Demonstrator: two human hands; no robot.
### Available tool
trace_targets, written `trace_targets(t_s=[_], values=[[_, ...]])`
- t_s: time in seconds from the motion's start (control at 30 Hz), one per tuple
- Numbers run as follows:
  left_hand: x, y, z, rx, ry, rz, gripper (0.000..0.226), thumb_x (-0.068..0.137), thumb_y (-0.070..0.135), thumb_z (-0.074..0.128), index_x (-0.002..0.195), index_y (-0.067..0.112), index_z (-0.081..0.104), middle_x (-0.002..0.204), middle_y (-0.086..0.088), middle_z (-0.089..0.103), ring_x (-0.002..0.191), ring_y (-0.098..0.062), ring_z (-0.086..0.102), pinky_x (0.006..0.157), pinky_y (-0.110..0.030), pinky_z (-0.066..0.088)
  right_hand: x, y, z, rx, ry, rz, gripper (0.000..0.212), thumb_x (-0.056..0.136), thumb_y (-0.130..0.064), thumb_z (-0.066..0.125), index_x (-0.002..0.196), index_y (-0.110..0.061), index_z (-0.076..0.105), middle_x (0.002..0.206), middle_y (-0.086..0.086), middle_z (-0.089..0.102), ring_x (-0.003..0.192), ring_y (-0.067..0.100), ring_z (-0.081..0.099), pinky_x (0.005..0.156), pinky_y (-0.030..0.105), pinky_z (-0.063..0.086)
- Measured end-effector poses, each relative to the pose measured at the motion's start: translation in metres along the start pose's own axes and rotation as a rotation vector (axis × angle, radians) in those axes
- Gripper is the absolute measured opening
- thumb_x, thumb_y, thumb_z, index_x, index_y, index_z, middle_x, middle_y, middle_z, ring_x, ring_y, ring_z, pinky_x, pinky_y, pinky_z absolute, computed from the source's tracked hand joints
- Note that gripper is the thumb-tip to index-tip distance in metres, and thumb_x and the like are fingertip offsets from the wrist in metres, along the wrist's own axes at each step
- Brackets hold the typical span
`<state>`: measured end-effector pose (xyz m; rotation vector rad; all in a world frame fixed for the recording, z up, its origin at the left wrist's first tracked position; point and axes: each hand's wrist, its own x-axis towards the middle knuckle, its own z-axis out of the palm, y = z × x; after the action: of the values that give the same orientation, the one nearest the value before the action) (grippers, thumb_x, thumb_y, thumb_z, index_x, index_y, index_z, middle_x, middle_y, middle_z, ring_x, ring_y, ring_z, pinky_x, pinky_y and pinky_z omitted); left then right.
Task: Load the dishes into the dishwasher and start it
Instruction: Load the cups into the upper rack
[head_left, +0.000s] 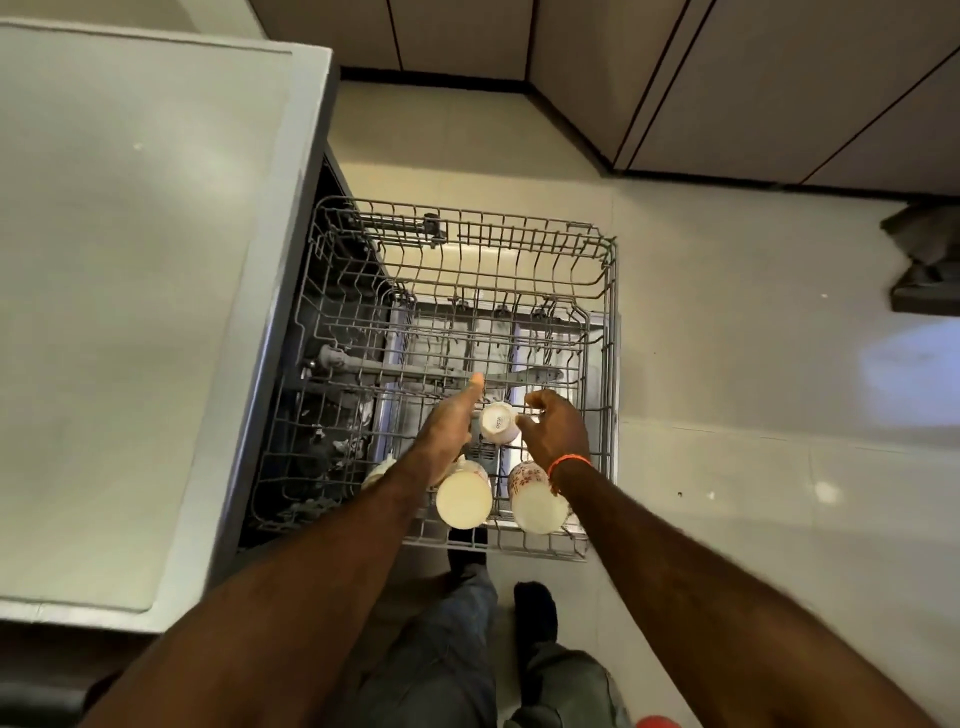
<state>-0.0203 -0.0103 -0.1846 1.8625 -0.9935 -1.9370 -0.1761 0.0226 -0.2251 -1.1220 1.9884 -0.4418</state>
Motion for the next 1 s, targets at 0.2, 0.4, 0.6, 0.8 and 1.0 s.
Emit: trace_targets(t_s=[0.2, 0.4, 0.6, 0.8, 1.0], values=[[-0.077, 0.011, -0.013, 0.112, 0.139, 0.138, 0.080, 0.079, 0.090, 0.042, 0.124, 0.027, 0.065, 0.127, -0.003, 0.064, 0.114, -0.024, 0.062, 0.103, -0.052, 0.049, -0.046, -0.040, -0.036, -0.087, -0.074, -0.228, 0.031, 0.090, -0.019, 0.064, 0.120, -0.015, 0.067, 0.121, 0.004, 0.068, 0.105, 0.024, 0.065, 0.092, 0.029, 0.047], [-0.186, 0.006, -0.036, 0.220, 0.381, 0.377, 0.049, 0.102, 0.058, 0.042, 0.103, 0.017, 0.068, 0.103, -0.010, 0.070, 0.095, -0.028, 0.066, 0.082, -0.044, 0.053, -0.113, -0.101, -0.051, -0.119, -0.145, -0.526, 0.012, 0.093, -0.021, 0.061, 0.105, -0.022, 0.064, 0.106, 0.001, 0.069, 0.090, 0.022, 0.065, 0.076, 0.030, 0.048], [-0.280, -0.033, -0.081, 0.250, 0.680, 0.514, 0.037, 0.105, 0.044, 0.047, 0.120, 0.020, 0.070, 0.113, 0.005, 0.070, 0.101, -0.011, 0.062, 0.088, -0.028, 0.046, -0.188, -0.160, -0.028, -0.154, -0.230, -0.761, 0.023, 0.093, -0.017, 0.060, 0.114, -0.019, 0.068, 0.111, 0.001, 0.072, 0.099, 0.020, 0.066, 0.086, 0.029, 0.049], [-0.371, -0.085, -0.148, 0.107, 0.961, 0.496, 0.044, 0.099, 0.052, 0.055, 0.126, 0.019, 0.067, 0.115, 0.006, 0.071, 0.107, -0.008, 0.064, 0.091, -0.021, 0.046, -0.273, -0.230, 0.024, -0.130, -0.417, -1.007, 0.027, 0.092, -0.012, 0.061, 0.118, -0.017, 0.067, 0.116, 0.000, 0.070, 0.092, 0.018, 0.067, 0.090, 0.032, 0.052], [-0.452, -0.144, -0.228, 0.060, 1.293, 0.433, 0.040, 0.094, 0.045, 0.065, 0.125, 0.020, 0.067, 0.105, 0.001, 0.075, 0.098, -0.012, 0.070, 0.089, -0.028, 0.053, -0.367, -0.287, 0.105, -0.084, -0.519, -1.172, 0.025, 0.086, -0.012, 0.066, 0.109, -0.020, 0.071, 0.106, -0.003, 0.073, 0.091, 0.016, 0.066, 0.088, 0.028, 0.051]])
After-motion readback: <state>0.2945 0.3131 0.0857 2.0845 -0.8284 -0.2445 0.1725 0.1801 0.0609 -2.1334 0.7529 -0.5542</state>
